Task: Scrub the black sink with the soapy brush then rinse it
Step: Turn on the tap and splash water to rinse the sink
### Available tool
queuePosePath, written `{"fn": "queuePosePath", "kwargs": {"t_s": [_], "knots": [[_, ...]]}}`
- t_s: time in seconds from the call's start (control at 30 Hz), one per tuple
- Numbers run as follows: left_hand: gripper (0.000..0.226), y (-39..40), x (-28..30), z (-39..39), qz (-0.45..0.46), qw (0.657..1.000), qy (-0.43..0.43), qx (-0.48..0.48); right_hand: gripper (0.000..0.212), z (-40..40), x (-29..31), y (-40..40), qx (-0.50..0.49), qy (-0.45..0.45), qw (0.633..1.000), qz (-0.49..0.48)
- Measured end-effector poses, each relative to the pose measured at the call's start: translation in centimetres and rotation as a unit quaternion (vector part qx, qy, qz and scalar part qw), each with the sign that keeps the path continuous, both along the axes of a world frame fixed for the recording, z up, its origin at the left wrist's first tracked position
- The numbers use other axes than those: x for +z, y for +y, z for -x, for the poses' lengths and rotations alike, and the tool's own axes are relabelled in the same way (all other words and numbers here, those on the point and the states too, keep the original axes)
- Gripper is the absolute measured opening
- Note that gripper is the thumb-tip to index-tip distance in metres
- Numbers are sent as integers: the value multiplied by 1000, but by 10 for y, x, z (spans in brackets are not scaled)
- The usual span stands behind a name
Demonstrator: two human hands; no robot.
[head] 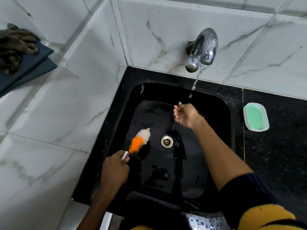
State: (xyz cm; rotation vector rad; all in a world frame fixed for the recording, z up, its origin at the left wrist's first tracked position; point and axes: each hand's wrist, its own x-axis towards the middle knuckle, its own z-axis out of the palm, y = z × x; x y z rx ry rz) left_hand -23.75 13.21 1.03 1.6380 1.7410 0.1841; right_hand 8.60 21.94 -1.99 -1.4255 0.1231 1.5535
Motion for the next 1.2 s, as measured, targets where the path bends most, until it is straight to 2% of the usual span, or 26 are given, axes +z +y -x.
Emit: {"fn": "queuePosePath", "kwargs": {"t_s": [0.07,0.17,0.3,0.47,0.6,0.7,0.8,0.93,1.0,1.07,1.13,1.2], "knots": [[22,-2,-1,3,1,1000,-2,4,35,9,-13,-8,-104,70,992,8],[22,-4,-3,7,2,1000,0,10,36,15,-19,-11,-179,109,978,-5],[17,-9,-2,8,-5,1000,4,9,37,12,-12,-5,-205,125,971,-5],[16,-11,-3,5,-9,1000,10,4,23,15,4,-2,-206,149,967,-31],[15,-12,-2,4,-6,1000,17,-3,34,23,6,-4,-253,156,954,-21],[18,-12,-2,6,-5,1000,17,1,32,25,10,-5,-326,151,933,-10],[19,-13,-3,9,-8,1000,15,6,30,28,18,-2,-392,98,915,-1],[16,-15,-4,11,-11,1000,14,3,36,43,32,15,-434,30,899,-51],[15,-15,-3,11,-11,1000,16,3,37,54,40,24,-383,27,920,-80],[15,-15,-3,11,-12,1000,19,5,34,69,47,30,-264,63,957,-103],[14,-15,-3,11,-9,1000,19,6,31,91,52,33,-51,27,993,-105],[17,-16,-4,10,-3,1000,22,3,34,124,61,29,178,-18,978,-107]]}}
